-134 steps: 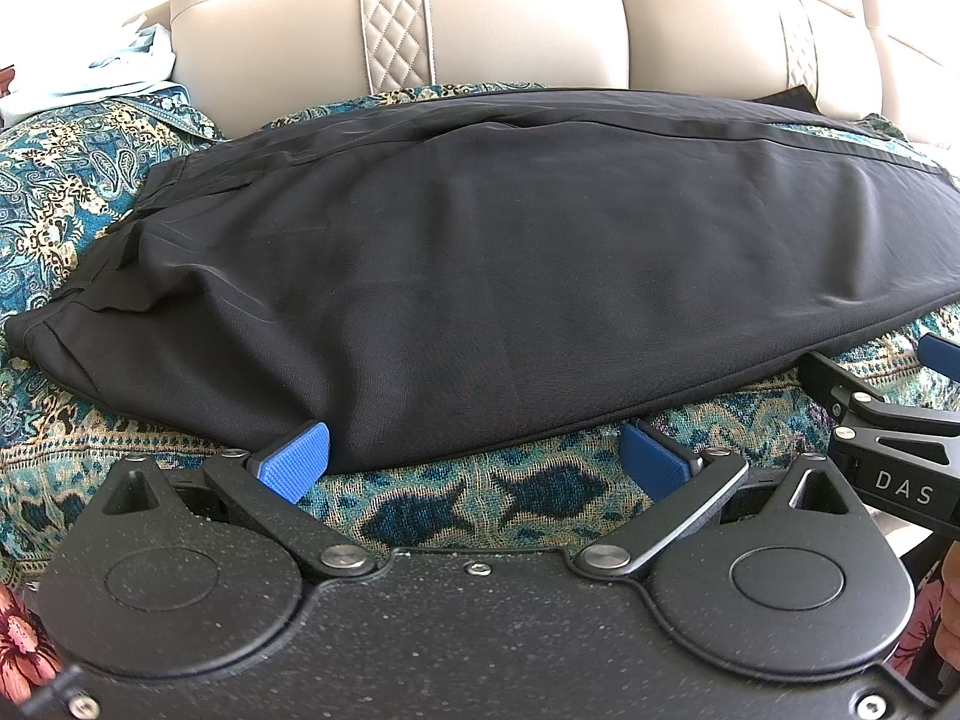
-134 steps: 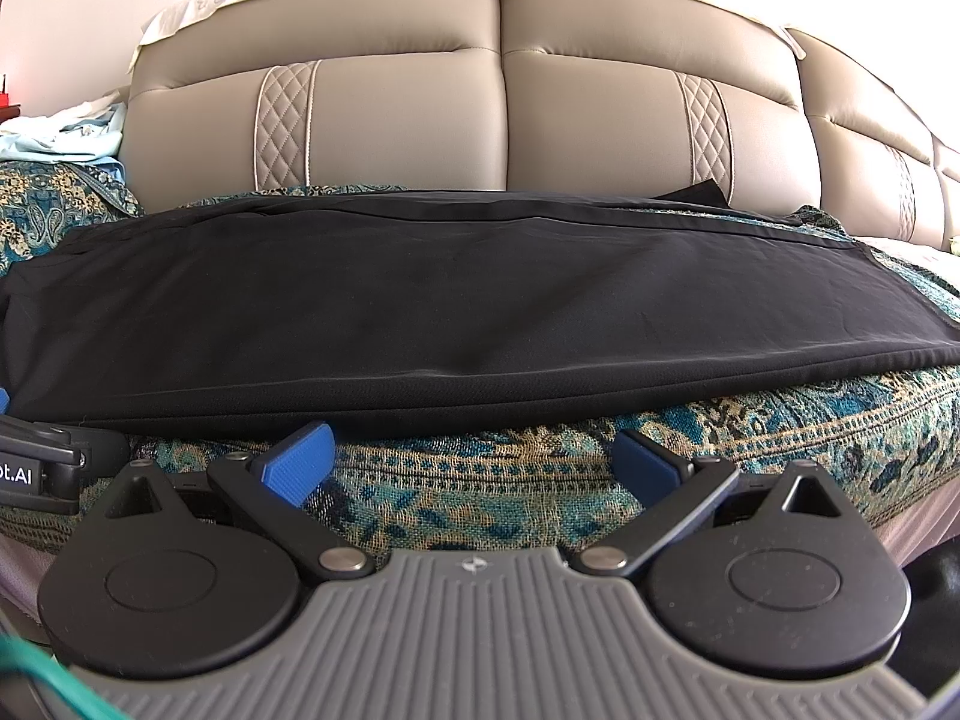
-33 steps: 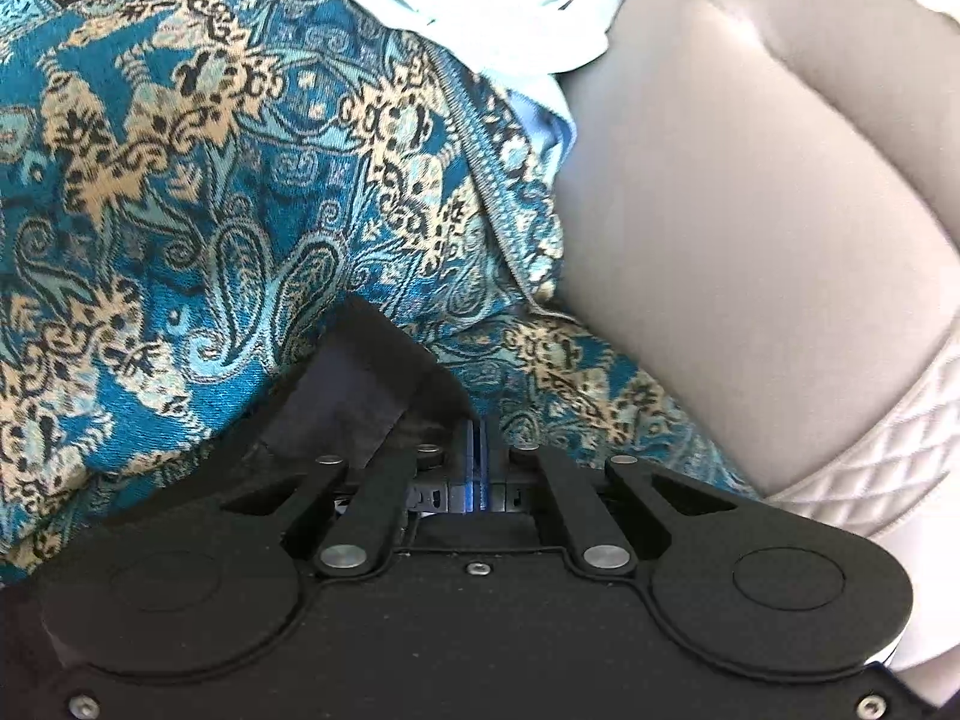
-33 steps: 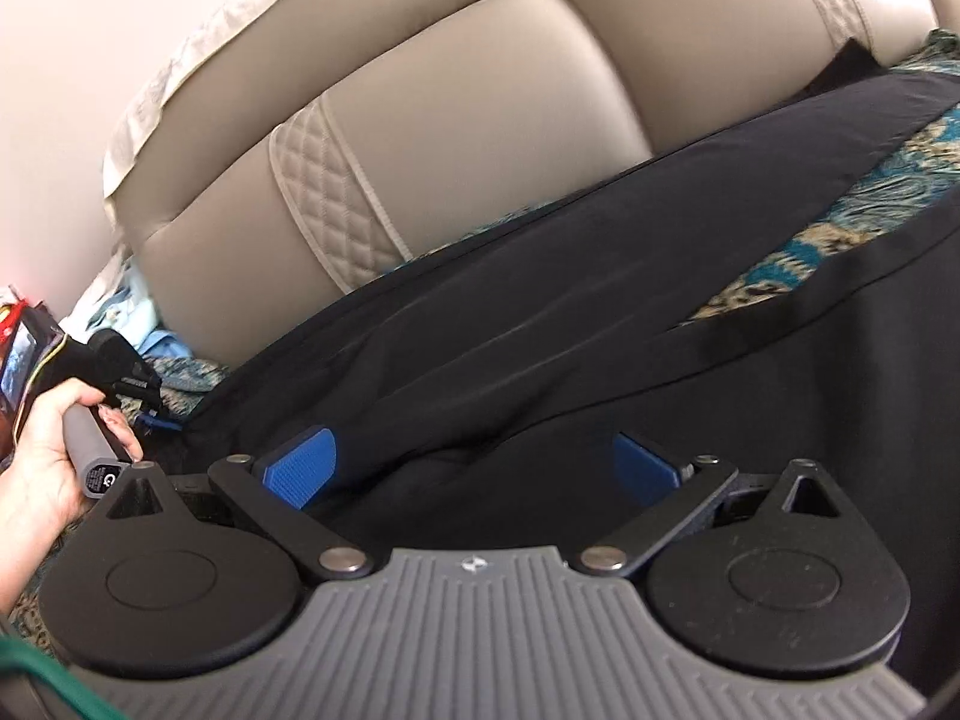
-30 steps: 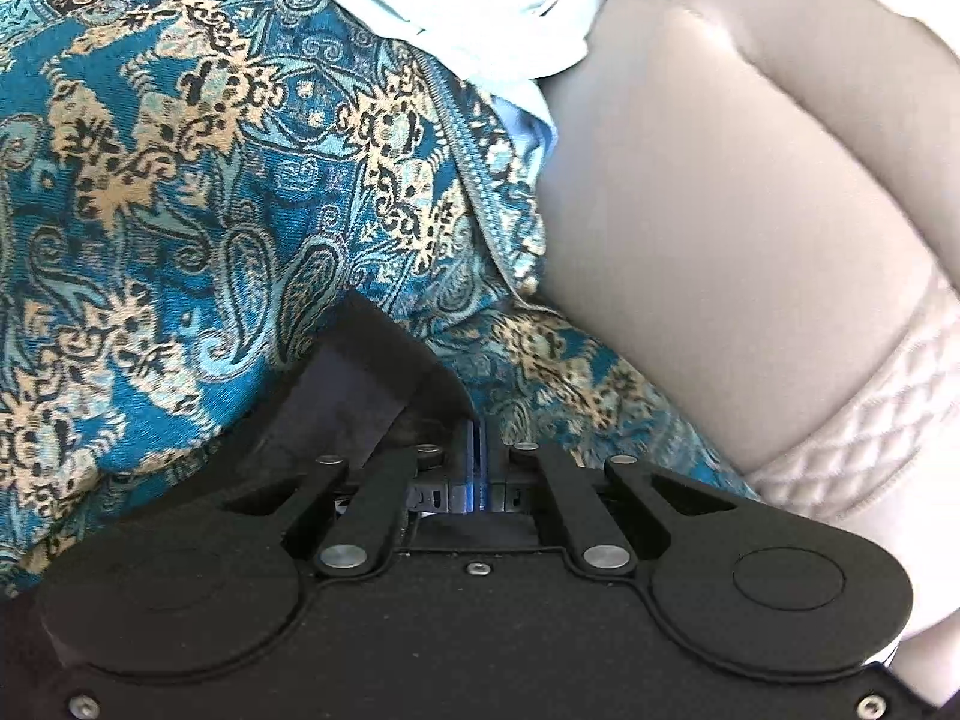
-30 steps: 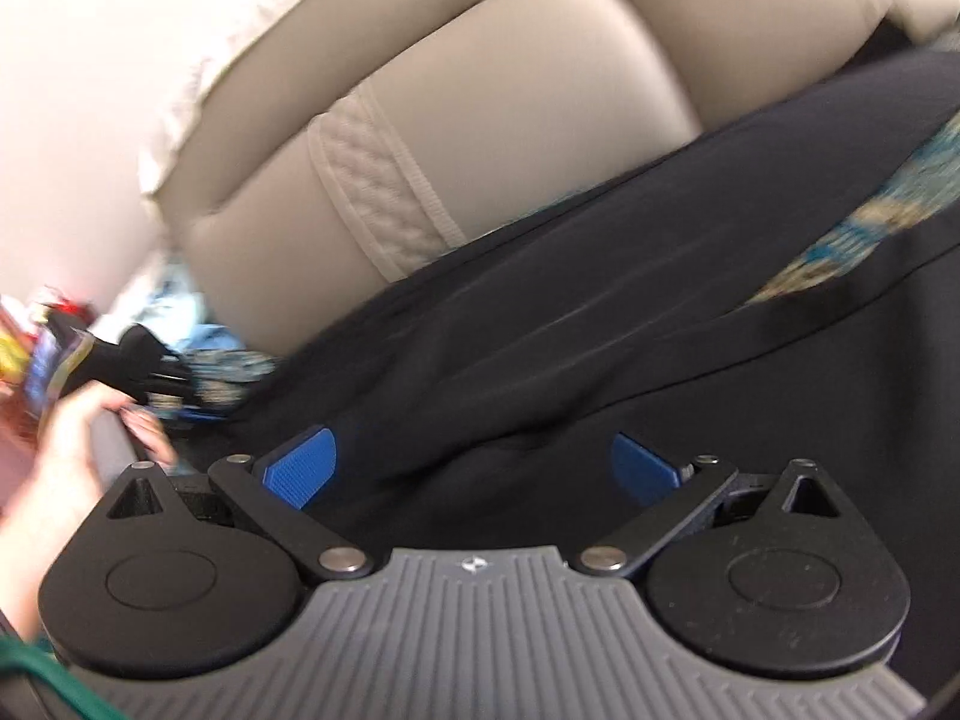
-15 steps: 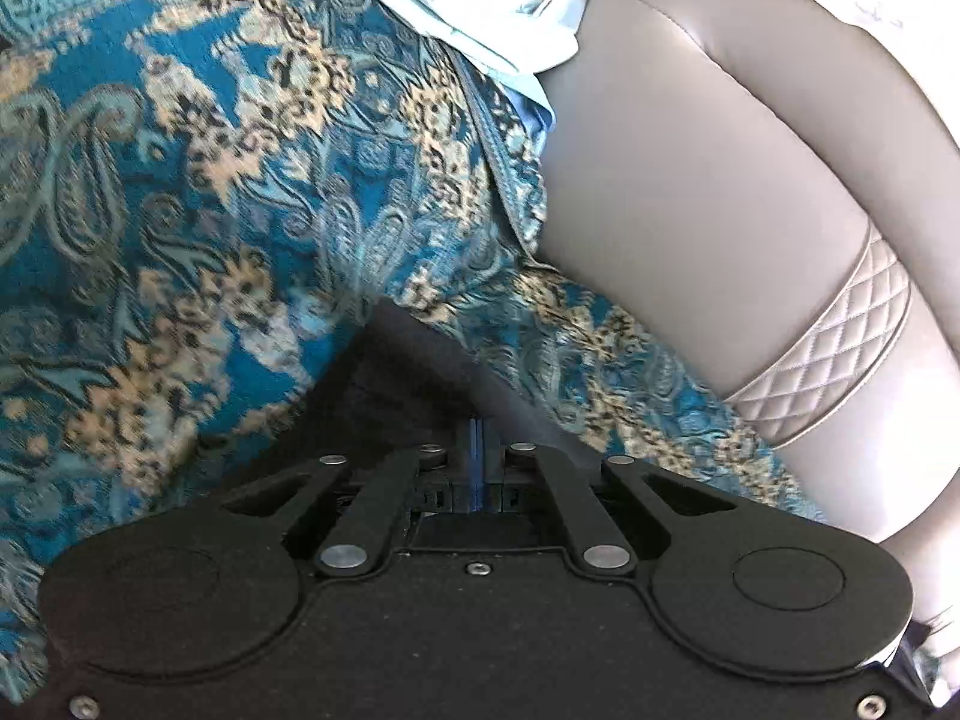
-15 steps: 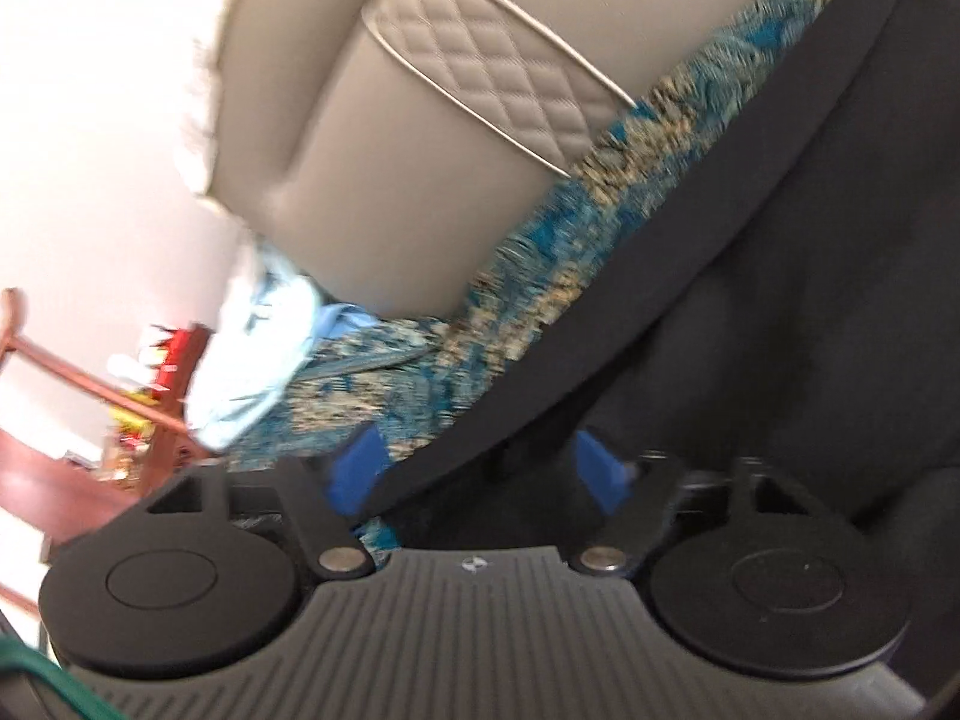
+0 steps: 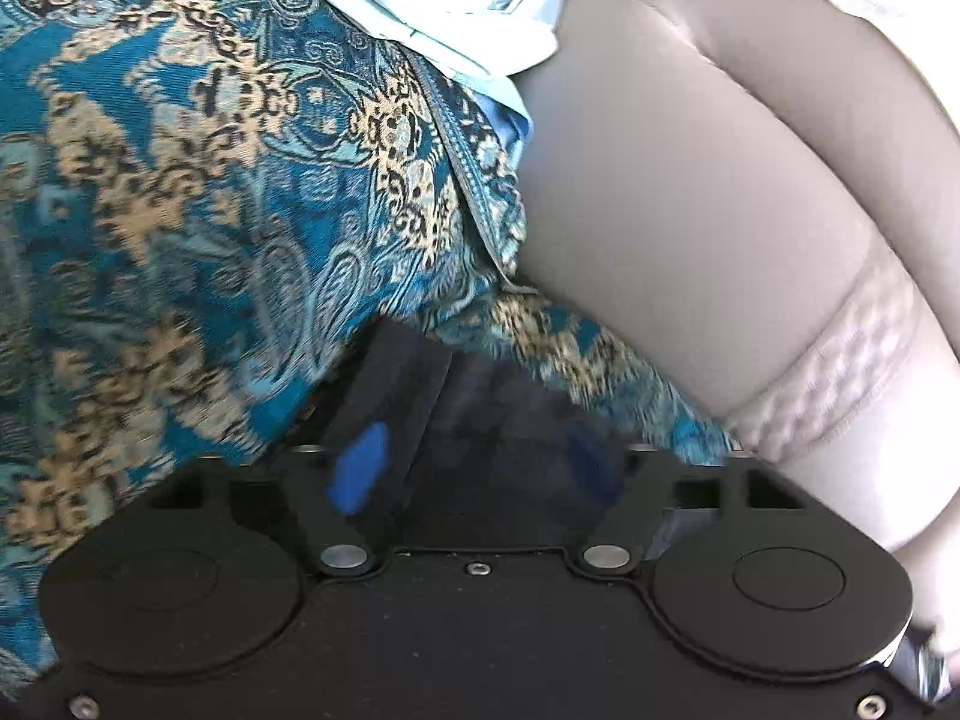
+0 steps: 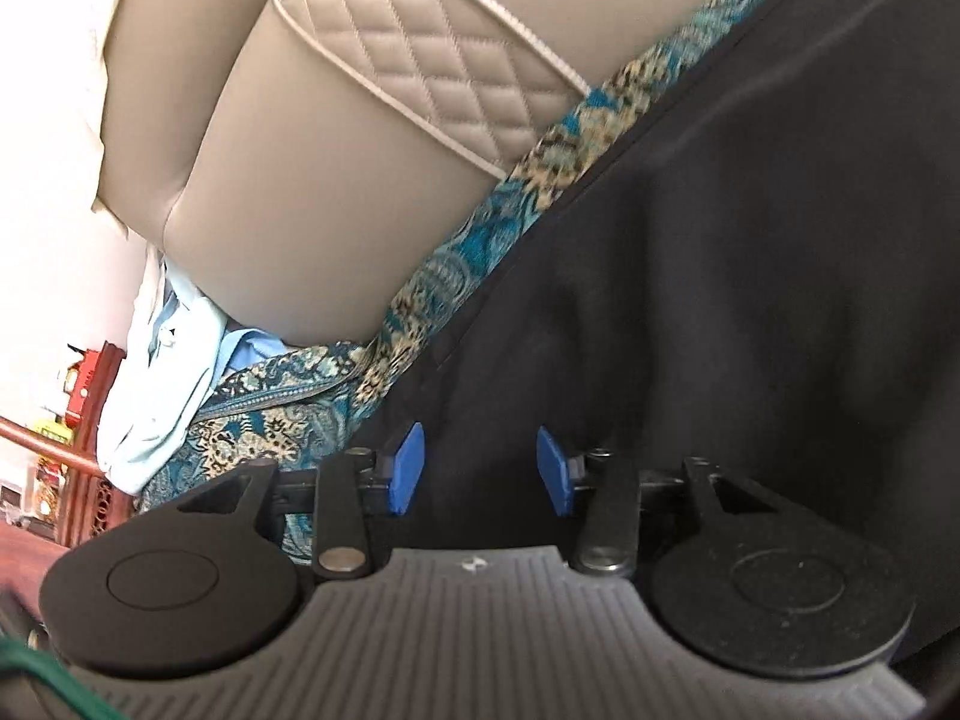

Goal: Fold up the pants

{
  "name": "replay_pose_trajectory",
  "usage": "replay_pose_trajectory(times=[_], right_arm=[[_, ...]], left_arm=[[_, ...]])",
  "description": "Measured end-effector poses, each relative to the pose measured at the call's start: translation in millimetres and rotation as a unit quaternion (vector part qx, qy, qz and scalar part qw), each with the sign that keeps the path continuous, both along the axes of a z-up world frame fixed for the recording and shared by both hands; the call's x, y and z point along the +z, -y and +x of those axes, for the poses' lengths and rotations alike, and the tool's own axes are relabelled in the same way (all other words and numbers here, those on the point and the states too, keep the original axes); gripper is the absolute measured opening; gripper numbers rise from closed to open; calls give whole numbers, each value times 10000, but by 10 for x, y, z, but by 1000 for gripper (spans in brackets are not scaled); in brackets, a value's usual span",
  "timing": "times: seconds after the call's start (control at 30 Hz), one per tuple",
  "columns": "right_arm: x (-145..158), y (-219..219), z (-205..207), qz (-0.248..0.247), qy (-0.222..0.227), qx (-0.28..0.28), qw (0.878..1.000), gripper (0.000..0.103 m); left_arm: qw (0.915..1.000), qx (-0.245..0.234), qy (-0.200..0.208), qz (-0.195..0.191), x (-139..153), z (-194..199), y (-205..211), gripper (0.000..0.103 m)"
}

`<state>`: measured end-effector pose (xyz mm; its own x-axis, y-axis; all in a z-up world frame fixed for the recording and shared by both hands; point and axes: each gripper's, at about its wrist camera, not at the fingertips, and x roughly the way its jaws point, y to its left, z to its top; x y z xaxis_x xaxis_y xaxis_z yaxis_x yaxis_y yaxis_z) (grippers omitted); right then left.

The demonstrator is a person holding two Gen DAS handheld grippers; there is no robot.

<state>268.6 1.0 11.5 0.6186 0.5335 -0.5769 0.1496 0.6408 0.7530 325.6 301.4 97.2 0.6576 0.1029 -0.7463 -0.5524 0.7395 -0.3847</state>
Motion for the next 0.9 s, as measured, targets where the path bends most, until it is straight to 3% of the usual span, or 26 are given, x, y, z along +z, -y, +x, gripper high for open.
replay_pose_trajectory(times=[0.23,0.3,0.4,0.5,0.53,0.6,0.63,0.67,0.73,0.8,0.9], right_arm=[[203,547,-415,-630,662,199,9956,75],[253,666,-505,-803,848,79,9931,75],[315,802,-512,-745,932,-162,9927,76],[419,839,-492,-859,1092,-94,9903,77],[452,824,-475,-944,1153,-73,9888,78],[496,827,-465,-1061,1272,-10,9862,83],[491,818,-453,-1078,1279,16,9859,84],[476,816,-438,-1046,1245,37,9867,84],[427,850,-420,-834,1107,30,9903,84],[372,850,-392,-546,958,62,9939,85],[320,809,-393,-189,872,166,9959,85]], left_arm=[[9945,789,-656,209,-384,812,143,91],[9889,1164,-886,273,-513,968,177,102],[9754,1691,-1189,765,-635,1122,266,103],[9633,1700,-1713,1179,-747,1278,332,102],[9616,1687,-1722,1311,-757,1277,363,97],[9561,1915,-1588,1552,-703,1173,429,45],[9555,1886,-1549,1657,-668,1127,461,40],[9610,1702,-1429,1645,-632,1068,468,28],[9691,1530,-1214,1509,-569,928,436,18],[9796,1356,-969,1121,-501,739,342,10],[9887,1231,-706,492,-401,454,217,5]])
